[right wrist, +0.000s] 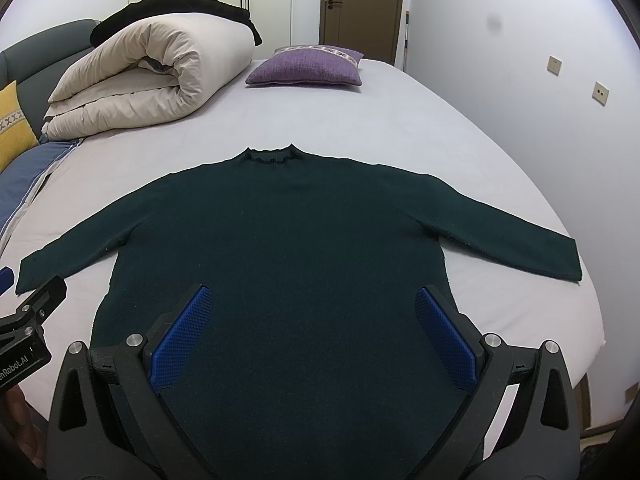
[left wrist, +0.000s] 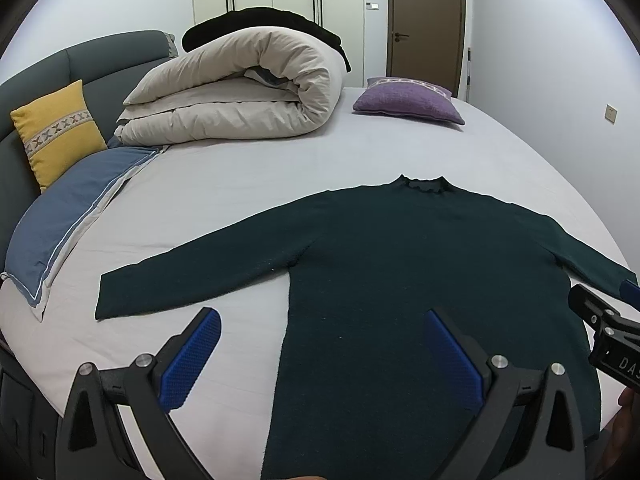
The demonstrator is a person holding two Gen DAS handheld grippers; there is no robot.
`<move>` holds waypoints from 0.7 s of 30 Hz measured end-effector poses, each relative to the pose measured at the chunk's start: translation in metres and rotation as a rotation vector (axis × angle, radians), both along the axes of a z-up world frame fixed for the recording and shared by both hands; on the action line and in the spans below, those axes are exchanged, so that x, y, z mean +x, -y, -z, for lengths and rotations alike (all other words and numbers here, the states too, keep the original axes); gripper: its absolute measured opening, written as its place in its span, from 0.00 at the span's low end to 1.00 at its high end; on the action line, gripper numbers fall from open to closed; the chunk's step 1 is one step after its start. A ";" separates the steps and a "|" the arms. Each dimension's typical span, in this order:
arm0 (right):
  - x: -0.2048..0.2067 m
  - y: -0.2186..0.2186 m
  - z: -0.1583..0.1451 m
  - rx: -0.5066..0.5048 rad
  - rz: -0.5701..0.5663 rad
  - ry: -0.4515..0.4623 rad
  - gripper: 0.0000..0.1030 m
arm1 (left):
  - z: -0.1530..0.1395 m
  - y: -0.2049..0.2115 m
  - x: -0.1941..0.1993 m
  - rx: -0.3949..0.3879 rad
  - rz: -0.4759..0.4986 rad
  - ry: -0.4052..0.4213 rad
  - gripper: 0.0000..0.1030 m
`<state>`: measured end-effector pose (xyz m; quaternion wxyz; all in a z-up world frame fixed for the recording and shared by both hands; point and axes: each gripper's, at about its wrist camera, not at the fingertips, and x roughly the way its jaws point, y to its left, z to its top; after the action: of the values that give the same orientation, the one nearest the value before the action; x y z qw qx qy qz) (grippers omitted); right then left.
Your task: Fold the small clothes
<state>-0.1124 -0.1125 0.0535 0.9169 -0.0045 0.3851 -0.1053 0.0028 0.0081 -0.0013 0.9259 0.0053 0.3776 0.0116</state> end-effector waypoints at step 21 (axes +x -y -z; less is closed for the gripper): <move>0.000 -0.001 0.001 0.008 -0.002 0.001 1.00 | -0.004 -0.006 -0.011 -0.002 -0.002 0.001 1.00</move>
<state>-0.1129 -0.1118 0.0521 0.9171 -0.0013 0.3851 -0.1027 -0.0080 0.0140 0.0028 0.9261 0.0038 0.3770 0.0122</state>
